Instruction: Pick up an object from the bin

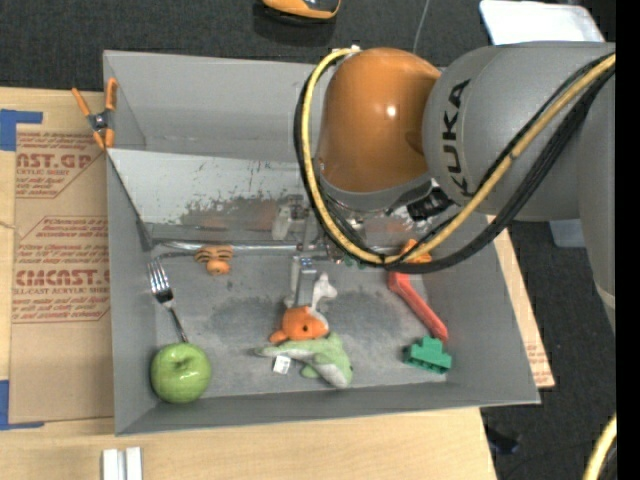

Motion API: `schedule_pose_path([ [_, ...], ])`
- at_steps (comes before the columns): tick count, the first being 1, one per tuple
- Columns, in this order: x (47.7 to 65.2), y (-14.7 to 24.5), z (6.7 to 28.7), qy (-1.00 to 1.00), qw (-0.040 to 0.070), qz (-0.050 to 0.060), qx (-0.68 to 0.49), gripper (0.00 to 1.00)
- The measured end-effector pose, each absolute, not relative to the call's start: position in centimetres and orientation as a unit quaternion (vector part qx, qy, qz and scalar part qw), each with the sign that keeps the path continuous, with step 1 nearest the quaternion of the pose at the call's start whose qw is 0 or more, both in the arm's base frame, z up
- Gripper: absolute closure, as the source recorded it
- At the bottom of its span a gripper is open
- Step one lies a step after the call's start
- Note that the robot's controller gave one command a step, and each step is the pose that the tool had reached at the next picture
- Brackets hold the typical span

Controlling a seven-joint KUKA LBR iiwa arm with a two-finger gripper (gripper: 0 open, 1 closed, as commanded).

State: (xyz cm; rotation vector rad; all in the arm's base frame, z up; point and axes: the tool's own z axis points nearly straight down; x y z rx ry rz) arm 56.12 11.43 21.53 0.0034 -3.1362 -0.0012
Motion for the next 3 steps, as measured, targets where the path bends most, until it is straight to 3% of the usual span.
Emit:
schedule_pose_path([
  [1,56.3,11.4,21.9,-1.0,-0.001,-0.001,0.001,0.0],
  [2,56.0,8.7,16.7,-0.989,-0.005,-0.001,0.149,0.0],
  [3,50.4,4.1,14.5,-0.975,-0.003,-0.001,0.221,0.0],
])
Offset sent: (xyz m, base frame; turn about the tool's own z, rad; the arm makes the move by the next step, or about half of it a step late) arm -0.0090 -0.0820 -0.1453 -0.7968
